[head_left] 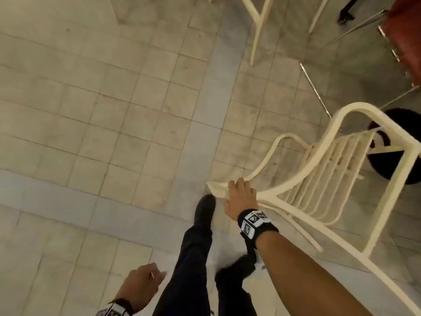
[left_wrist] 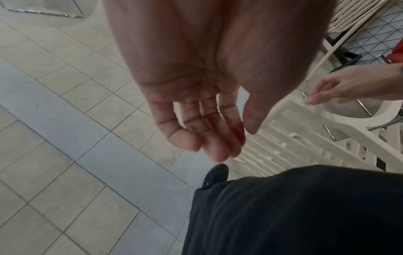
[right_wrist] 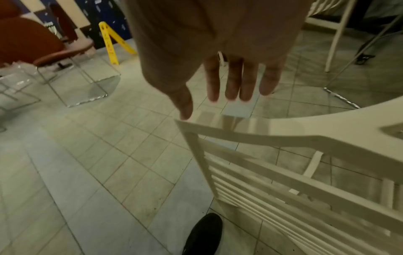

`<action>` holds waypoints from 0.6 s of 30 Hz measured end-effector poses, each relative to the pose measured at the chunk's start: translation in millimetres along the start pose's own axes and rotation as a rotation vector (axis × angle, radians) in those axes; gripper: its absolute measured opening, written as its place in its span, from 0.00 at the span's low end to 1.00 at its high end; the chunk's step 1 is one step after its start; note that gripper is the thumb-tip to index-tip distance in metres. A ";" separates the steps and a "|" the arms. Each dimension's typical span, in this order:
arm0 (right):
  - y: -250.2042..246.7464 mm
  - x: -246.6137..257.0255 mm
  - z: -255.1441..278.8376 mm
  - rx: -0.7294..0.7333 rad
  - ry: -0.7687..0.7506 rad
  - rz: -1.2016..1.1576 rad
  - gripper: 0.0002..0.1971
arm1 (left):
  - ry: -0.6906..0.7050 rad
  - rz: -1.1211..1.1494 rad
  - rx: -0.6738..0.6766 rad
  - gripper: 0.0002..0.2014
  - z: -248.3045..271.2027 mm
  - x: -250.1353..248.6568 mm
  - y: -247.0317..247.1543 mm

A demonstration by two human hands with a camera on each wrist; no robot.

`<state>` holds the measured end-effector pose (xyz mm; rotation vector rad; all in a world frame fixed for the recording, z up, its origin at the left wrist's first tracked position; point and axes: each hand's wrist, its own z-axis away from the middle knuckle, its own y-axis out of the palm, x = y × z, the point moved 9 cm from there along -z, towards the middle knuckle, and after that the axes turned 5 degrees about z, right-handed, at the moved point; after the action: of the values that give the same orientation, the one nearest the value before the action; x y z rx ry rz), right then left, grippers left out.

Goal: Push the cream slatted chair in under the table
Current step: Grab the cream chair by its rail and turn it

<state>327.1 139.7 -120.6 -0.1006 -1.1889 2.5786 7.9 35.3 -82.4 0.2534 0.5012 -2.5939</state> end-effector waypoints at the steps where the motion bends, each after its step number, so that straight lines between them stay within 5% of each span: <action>1: 15.8 7.1 -9.9 0.091 -0.006 0.043 0.29 | -0.019 0.012 0.005 0.17 -5.4 10.3 -0.3; 8: 52.5 8.0 -49.0 0.290 0.058 0.008 0.44 | -0.069 -0.072 0.029 0.13 -4.9 30.2 -21.7; 13: 0.8 -11.0 -32.0 0.078 0.052 0.065 0.39 | 0.011 -0.184 0.021 0.18 -13.1 -5.9 -32.2; 18: -99.7 -79.7 41.9 -0.128 0.071 0.000 0.35 | 0.155 -0.368 0.074 0.17 -31.3 -96.2 -26.5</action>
<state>419.1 146.4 -22.9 -0.2174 -1.3260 2.4756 80.9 110.0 -77.6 0.4254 0.5501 -2.9706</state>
